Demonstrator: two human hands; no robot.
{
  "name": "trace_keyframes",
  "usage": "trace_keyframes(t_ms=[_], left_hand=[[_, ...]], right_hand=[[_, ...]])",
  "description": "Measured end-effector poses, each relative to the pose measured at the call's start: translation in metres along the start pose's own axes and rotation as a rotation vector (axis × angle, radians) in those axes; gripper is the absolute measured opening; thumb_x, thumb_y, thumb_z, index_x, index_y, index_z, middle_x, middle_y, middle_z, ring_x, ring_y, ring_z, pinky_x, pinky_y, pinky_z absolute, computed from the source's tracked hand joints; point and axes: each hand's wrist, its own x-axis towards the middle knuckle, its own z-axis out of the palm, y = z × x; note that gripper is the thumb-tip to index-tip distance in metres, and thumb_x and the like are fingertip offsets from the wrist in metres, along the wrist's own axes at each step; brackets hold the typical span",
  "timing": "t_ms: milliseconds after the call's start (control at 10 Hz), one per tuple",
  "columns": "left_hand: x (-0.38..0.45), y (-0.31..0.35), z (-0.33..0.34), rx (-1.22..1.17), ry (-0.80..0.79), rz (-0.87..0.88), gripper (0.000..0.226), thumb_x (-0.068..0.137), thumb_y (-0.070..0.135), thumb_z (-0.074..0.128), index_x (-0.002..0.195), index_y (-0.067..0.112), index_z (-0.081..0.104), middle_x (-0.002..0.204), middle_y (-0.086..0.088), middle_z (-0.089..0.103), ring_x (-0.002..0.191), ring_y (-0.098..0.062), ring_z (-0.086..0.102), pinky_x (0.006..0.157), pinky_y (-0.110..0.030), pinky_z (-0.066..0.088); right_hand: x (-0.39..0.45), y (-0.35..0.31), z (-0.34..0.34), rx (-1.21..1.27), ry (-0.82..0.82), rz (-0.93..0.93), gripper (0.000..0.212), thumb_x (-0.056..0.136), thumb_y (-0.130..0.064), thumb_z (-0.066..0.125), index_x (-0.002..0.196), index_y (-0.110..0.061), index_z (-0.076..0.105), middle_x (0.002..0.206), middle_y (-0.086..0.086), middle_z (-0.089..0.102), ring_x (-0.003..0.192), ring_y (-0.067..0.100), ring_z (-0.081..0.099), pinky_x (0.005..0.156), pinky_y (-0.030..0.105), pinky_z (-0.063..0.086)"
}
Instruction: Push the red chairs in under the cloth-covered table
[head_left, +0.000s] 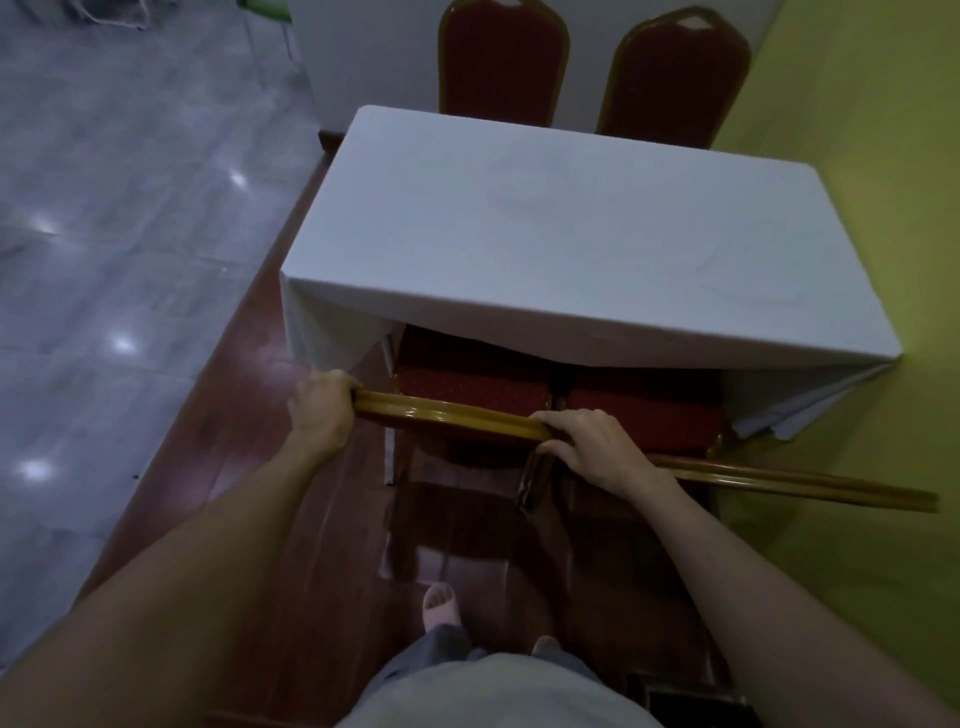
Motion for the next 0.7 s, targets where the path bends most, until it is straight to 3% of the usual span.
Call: trace_keyframes(t_ms=[300,400,500,600,700], left_hand=[[0.002,-0.008,-0.007,0.013,-0.066,0.090,0.028,0.078,0.000,0.058,0.095,0.016,0.074,0.095,-0.018,0.068,0.093,-0.038,0.063,0.074,-0.045,0.055],[0.007,-0.009,-0.010,0.015,-0.138,0.131,0.030,0.077,0.003,0.058,0.098,0.017,0.074,0.090,-0.013,0.070,0.090,-0.033,0.064,0.081,-0.046,0.056],[0.009,0.001,-0.018,-0.033,-0.331,0.301,0.047,0.076,0.003,0.058,0.120,0.020,0.064,0.117,-0.017,0.067,0.121,-0.036,0.054,0.109,-0.054,0.035],[0.009,0.027,-0.024,-0.129,-0.595,0.442,0.059,0.078,0.017,0.054,0.136,0.026,0.048,0.152,-0.013,0.035,0.148,-0.024,0.014,0.120,-0.053,-0.004],[0.008,0.070,-0.022,-0.149,-0.695,0.522,0.065,0.076,0.038,0.041,0.141,0.030,0.039,0.156,-0.006,0.028,0.149,-0.016,0.003,0.120,-0.050,-0.011]], right_hand=[[-0.006,-0.013,0.003,0.080,0.034,0.073,0.038,0.091,-0.033,0.062,0.128,-0.024,0.057,0.117,0.001,0.068,0.109,0.022,0.059,0.090,0.036,0.042],[-0.009,-0.012,0.005,0.168,0.028,0.109,0.043,0.091,-0.047,0.057,0.129,-0.027,0.056,0.118,-0.002,0.065,0.110,0.018,0.057,0.091,0.032,0.043],[-0.016,-0.013,0.005,0.269,0.051,0.203,0.056,0.090,-0.061,0.046,0.135,-0.028,0.051,0.131,0.000,0.058,0.123,0.018,0.048,0.095,0.029,0.035],[-0.025,-0.007,-0.003,0.348,0.156,0.263,0.057,0.093,-0.058,0.043,0.137,-0.023,0.049,0.137,0.004,0.054,0.130,0.019,0.043,0.096,0.027,0.032],[-0.040,0.011,-0.018,0.346,0.236,0.335,0.057,0.094,-0.055,0.043,0.137,-0.019,0.049,0.138,0.004,0.053,0.134,0.019,0.039,0.100,0.029,0.034]])
